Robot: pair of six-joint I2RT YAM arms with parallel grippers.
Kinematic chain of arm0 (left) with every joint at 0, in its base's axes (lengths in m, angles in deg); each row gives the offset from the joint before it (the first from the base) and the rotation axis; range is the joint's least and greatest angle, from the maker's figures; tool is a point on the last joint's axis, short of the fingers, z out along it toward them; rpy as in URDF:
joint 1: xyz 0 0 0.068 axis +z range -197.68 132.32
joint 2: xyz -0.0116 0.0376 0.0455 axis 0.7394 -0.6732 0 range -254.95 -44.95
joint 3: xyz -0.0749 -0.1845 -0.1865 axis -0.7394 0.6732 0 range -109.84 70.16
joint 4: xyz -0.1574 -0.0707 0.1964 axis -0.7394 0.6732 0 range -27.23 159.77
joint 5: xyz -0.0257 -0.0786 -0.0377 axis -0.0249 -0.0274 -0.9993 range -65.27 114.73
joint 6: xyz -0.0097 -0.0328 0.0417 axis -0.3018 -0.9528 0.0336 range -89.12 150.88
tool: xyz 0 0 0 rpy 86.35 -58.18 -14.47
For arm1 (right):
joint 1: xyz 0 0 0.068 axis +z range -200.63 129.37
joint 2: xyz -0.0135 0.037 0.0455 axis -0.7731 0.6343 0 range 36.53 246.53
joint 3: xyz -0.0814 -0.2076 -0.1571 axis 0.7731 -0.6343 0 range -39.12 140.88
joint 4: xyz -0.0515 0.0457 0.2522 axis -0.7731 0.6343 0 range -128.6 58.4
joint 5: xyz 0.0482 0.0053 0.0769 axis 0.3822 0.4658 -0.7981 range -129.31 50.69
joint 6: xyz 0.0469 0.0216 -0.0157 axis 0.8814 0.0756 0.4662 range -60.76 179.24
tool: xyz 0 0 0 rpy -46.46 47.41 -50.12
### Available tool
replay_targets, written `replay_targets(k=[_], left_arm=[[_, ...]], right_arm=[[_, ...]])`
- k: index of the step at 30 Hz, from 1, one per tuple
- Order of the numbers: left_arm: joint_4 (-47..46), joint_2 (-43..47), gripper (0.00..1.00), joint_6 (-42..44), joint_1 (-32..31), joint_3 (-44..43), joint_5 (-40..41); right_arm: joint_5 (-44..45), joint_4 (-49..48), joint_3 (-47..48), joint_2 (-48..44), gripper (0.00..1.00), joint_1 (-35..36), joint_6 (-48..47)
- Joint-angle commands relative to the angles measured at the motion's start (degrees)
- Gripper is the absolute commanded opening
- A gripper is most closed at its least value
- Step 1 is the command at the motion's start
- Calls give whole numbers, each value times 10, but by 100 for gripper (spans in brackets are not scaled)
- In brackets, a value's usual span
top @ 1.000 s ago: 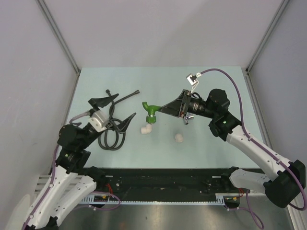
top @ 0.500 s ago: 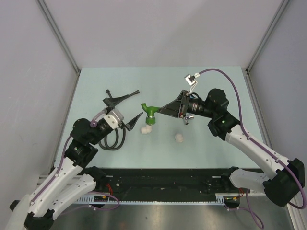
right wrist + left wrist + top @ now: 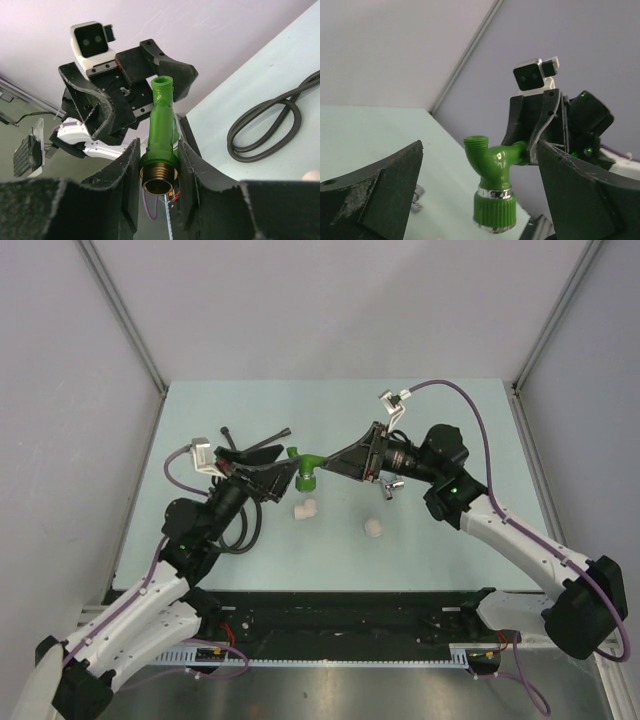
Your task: Install the water faucets
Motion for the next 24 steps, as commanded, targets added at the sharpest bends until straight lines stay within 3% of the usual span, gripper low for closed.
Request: replay_targets(k=[1,10,13,18,23,24], left_arm=[[-111,-32,97,-182,-1,9,7],[-215,-85,81,-284,-1,27,-27],[-236,-88,69,-294,0,29,-29],[-244,-90,41,-295,0,28,-34],[-231,-90,0,-294,0,28,-39],[-228,-87,0,-293,0,30,-36]], right_arm=[[-7,-88,14,20,0,13,16],[-9,-124,14,44,0,19,33],[-7,-116,14,47,0,18,30],[-7,-105,14,52,0,18,25],[-5,-94,14,53,0,17,23],[-6,-89,14,53,0,16,24]])
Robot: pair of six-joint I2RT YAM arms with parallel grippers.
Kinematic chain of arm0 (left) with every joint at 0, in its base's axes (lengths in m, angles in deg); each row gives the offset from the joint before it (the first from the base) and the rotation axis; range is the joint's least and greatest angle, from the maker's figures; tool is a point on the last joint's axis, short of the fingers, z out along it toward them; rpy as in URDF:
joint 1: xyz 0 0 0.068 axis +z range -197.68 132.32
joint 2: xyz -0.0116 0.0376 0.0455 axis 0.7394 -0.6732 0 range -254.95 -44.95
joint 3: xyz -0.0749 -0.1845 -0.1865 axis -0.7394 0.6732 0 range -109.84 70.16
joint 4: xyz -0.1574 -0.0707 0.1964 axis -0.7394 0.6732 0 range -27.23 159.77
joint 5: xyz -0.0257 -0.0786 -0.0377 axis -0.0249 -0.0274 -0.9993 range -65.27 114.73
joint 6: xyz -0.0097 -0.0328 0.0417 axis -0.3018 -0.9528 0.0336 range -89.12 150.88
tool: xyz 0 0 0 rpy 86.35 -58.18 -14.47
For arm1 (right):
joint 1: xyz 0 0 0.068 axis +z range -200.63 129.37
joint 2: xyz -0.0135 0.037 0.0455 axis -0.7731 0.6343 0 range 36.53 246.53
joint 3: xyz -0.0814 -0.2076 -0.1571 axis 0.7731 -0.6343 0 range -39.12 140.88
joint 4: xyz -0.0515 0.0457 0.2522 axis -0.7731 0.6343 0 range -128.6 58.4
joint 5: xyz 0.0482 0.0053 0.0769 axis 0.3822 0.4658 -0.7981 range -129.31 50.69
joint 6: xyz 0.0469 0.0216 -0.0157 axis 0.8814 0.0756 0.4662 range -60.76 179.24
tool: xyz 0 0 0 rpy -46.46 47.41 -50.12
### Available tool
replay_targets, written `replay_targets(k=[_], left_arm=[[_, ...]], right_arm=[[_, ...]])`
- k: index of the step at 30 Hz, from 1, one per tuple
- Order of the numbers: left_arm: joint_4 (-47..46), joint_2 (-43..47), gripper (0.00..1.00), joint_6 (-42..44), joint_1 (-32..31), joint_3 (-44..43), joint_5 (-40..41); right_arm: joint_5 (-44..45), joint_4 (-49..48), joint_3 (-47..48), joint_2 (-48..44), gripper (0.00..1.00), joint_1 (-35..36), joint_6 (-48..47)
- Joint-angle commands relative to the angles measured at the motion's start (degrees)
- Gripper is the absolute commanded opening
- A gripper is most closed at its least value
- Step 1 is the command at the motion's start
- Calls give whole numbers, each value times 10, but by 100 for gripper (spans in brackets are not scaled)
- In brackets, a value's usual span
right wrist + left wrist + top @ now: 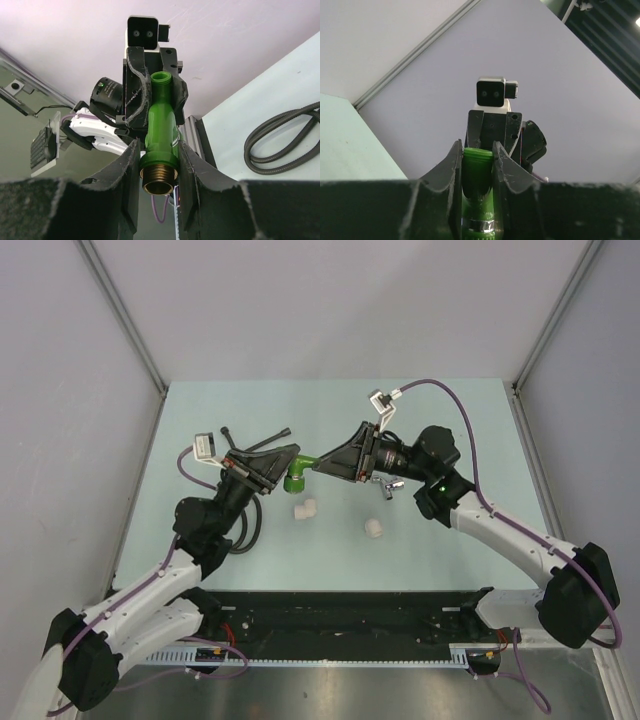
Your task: Install the water faucets
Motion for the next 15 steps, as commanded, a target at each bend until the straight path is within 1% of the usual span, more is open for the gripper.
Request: replay_targets(k=[1,3,4,5,7,8,10,11,12,15], left_arm=[[-31,10,0,-15,-3,-1,-18],[-18,23,0,-15,1,6,-2],[-8,28,0,-16,3,9,7],[24,42,0,-17,8,10,26],[70,59,0,-20,17,16,48],[108,75,0,-24,27,20,57],[139,94,0,-38,42,36,71],[170,109,0,-44,59,41,71],[188,117,0,-58,69,50,87],[221,145,0,-79,107,72,78]], right_arm=[[12,8,14,6,0,-3,-8],[8,18,14,5,16,-9,-4],[10,27,13,3,26,-11,2],[17,38,13,1,42,-20,6],[26,76,13,-4,57,-30,11],[30,86,13,-8,68,-34,8],[28,105,13,-14,81,-47,-3],[17,105,13,-18,98,-53,-18],[10,106,13,-18,100,-67,-22],[-17,120,13,-17,100,-97,-19]])
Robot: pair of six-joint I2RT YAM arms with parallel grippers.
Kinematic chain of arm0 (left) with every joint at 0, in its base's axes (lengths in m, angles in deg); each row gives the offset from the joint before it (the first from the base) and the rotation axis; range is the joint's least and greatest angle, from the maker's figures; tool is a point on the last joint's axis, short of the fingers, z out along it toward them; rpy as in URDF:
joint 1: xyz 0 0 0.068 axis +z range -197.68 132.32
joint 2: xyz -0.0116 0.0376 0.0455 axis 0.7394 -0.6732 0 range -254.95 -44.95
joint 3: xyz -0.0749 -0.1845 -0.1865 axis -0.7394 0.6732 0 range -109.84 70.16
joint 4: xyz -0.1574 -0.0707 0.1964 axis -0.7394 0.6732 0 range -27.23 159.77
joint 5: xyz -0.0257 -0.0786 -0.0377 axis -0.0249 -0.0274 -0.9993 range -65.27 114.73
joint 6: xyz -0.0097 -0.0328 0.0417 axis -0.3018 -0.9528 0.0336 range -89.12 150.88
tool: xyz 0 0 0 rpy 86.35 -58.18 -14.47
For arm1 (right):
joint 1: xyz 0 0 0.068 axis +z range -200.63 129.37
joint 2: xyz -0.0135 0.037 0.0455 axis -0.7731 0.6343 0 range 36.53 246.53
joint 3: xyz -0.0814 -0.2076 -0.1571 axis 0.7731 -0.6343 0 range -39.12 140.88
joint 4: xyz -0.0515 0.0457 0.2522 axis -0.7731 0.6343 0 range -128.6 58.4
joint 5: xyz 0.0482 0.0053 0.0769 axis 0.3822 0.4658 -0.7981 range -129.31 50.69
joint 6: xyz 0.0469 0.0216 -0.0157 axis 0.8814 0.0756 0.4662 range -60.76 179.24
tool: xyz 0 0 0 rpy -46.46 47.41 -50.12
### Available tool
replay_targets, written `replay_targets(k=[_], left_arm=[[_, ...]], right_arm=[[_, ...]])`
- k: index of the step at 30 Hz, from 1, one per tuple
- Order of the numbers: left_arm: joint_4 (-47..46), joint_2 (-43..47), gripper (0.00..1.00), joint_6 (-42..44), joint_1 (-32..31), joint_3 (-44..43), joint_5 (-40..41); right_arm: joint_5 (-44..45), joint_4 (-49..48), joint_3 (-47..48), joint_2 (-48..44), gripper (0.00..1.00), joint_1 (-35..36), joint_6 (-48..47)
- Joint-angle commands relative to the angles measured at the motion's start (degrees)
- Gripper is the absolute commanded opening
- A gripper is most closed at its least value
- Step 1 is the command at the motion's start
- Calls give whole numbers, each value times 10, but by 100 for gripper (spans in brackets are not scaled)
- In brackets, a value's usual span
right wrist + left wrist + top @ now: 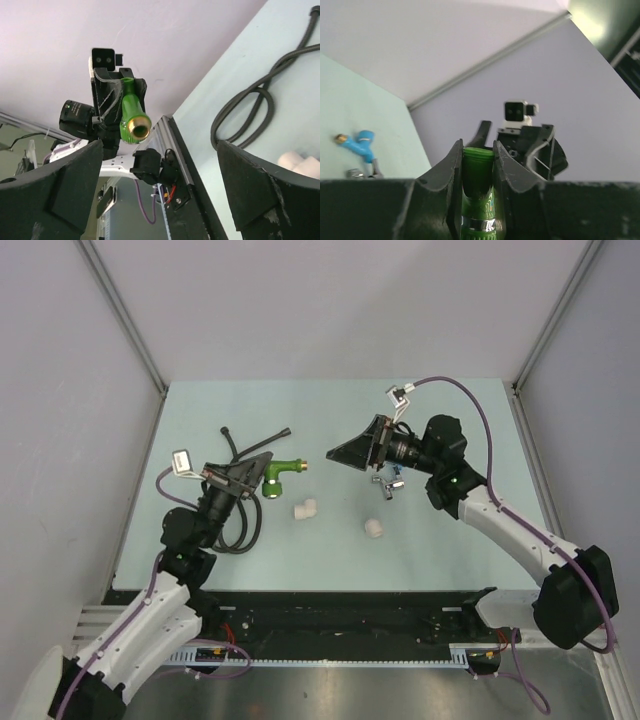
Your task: Install the water faucets
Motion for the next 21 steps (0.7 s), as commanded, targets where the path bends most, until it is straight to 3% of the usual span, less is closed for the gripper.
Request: replay_targets(k=[1,7,8,10,11,16,21], left_arm=[[82,40,0,-49,46,29,24],[113,69,0,-47,68,61,39],[112,73,0,-50,69,68,40],[112,77,0,-64,69,83,40],[113,77,0,-68,69,91,40],[126,75,0,-67,69,97,35],[135,79,0,-59,69,98,27]], right_arm=[[-24,37,13,-16,100,-32,-19],[4,207,10,10,100,-32,-161],[61,284,10,13,97,-27,-178],[135,349,10,28,94,-12,-232],[218,400,10,33,94,17,-245],[467,483,9,73,93,109,-252],[561,521,8,104,92,150,-204]])
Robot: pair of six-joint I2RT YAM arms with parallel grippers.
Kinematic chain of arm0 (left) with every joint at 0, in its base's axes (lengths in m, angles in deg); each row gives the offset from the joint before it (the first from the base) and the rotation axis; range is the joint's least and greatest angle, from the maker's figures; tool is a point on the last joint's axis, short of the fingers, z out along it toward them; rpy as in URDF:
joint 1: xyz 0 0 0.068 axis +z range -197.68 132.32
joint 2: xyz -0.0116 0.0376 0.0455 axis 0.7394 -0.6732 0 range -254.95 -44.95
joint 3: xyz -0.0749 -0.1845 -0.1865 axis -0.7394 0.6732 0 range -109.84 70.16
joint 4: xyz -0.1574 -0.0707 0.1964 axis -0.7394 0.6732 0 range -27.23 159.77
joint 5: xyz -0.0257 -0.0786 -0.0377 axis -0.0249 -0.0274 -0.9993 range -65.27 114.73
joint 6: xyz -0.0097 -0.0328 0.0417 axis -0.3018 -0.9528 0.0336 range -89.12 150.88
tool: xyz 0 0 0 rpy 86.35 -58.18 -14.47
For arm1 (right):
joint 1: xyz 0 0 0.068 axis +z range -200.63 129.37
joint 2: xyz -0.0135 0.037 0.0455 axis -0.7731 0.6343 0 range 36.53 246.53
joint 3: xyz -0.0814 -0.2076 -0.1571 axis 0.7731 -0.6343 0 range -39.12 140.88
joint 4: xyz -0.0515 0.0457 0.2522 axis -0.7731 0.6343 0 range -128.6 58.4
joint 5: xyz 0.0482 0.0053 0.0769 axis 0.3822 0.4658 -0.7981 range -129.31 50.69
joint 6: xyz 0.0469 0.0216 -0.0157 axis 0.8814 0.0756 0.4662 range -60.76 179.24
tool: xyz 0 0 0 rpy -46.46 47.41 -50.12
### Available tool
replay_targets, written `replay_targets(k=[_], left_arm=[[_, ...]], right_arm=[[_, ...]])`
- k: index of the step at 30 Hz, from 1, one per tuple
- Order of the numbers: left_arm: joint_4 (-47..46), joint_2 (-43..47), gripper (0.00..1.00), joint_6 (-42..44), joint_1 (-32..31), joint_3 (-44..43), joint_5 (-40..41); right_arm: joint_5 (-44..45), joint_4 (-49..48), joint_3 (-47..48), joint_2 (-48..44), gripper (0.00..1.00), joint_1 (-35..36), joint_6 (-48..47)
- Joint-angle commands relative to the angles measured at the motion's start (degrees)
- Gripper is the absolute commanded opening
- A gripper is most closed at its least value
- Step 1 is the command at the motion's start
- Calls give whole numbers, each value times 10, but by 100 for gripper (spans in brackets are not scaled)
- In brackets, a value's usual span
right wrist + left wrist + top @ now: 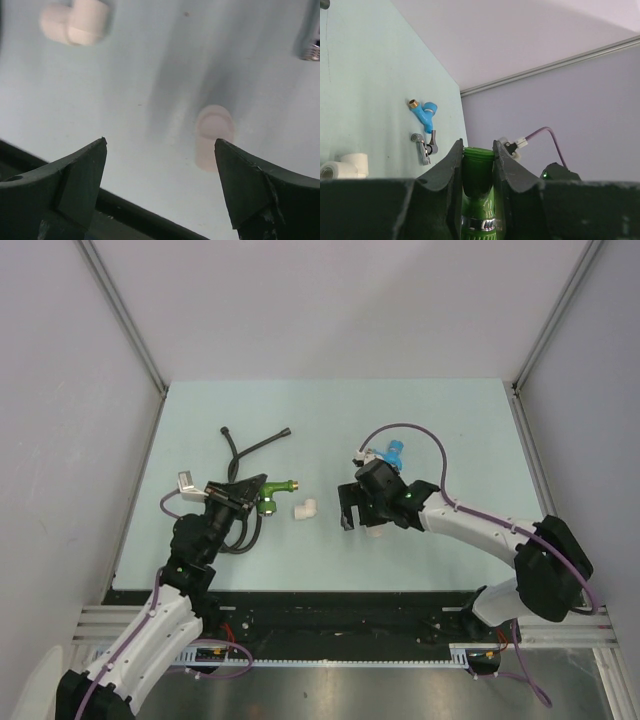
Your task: Install the water faucets
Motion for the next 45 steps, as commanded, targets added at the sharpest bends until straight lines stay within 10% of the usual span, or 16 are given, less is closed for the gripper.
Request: replay_targets(k=[1,45], left_arm=[[-6,10,0,-10,5,-1,-2],[-16,-3,0,0,-8,-6,-19]], right_arm=[[171,75,8,24,91,12,32],[94,24,-11,99,51,-21,27]])
